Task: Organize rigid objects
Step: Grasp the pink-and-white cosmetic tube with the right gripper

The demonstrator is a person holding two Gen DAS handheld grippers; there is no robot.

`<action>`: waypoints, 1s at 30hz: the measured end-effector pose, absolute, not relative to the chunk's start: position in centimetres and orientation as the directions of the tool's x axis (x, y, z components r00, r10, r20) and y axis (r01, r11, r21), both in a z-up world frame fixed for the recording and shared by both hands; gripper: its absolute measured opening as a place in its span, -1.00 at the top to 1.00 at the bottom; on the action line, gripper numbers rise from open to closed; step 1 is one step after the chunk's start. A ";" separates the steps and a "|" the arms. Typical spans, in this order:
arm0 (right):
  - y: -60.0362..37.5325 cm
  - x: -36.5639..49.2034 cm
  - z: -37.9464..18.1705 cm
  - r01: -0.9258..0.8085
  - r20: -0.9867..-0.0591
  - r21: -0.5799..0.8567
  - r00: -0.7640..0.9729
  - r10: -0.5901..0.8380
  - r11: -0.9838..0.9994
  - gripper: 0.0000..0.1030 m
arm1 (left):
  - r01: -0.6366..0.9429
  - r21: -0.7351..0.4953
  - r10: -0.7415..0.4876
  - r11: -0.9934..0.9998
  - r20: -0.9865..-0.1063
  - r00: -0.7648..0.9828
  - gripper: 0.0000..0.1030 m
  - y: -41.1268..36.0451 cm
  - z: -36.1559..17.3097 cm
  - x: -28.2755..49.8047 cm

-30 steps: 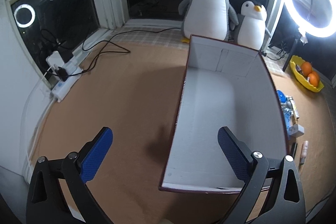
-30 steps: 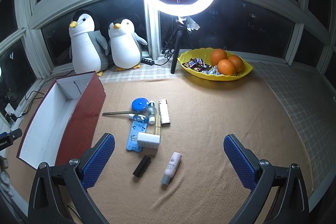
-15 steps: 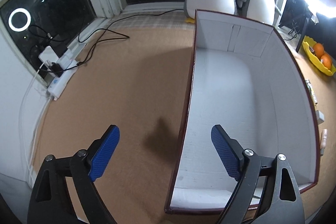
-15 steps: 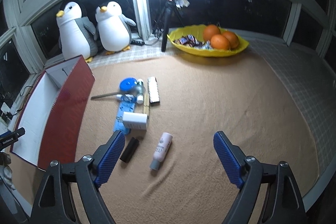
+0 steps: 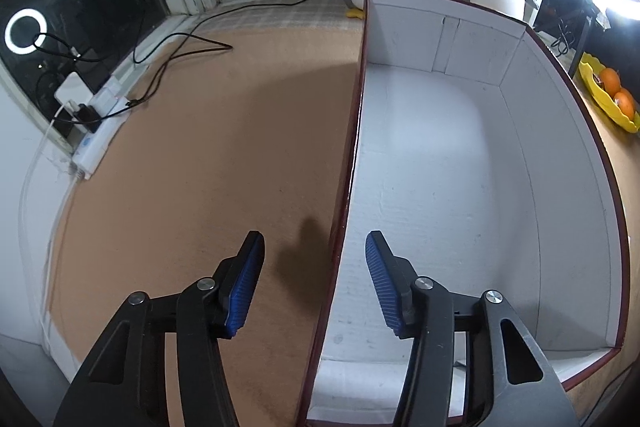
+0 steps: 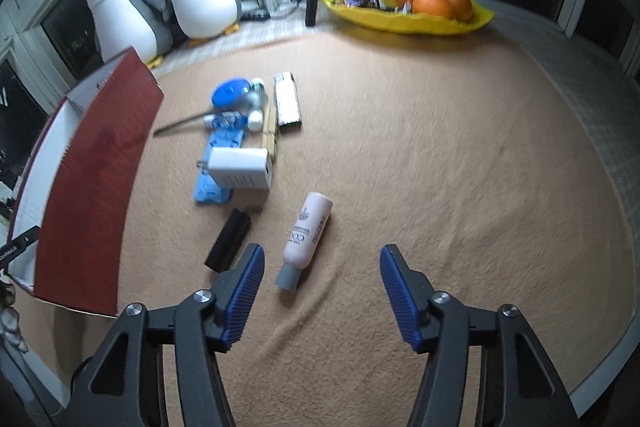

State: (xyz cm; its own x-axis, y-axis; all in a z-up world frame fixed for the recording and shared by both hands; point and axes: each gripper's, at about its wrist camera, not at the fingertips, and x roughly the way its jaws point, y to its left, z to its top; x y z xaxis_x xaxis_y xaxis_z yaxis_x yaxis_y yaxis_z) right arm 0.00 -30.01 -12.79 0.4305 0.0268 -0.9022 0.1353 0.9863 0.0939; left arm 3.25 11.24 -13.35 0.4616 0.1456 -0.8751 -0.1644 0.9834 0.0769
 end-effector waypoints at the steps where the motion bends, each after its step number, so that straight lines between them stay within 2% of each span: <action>1: -30.0 0.4 -13.3 0.138 -0.907 0.097 0.419 0.031 0.986 0.08 | -0.165 0.075 0.143 0.983 -0.877 0.459 0.00 11.3 -13.5 3.3; 5: -29.9 1.5 -14.3 0.139 -0.917 0.118 0.395 0.055 0.983 0.34 | -0.163 0.071 0.137 0.984 -0.885 0.444 0.13 11.4 -14.1 3.5; 18: -28.3 3.9 -16.3 0.087 -0.942 0.083 0.332 0.049 0.993 0.50 | -0.166 0.057 0.124 0.985 -0.894 0.430 0.19 11.4 -14.7 3.6; 22: -28.2 4.2 -16.8 0.073 -0.948 0.077 0.316 0.050 0.994 0.65 | -0.165 0.055 0.122 0.985 -0.896 0.427 0.19 11.4 -14.7 3.6; 30: -28.2 3.9 -16.0 0.076 -0.937 0.075 0.345 0.044 0.994 0.65 | -0.167 0.054 0.122 0.985 -0.896 0.426 0.19 11.3 -14.8 3.4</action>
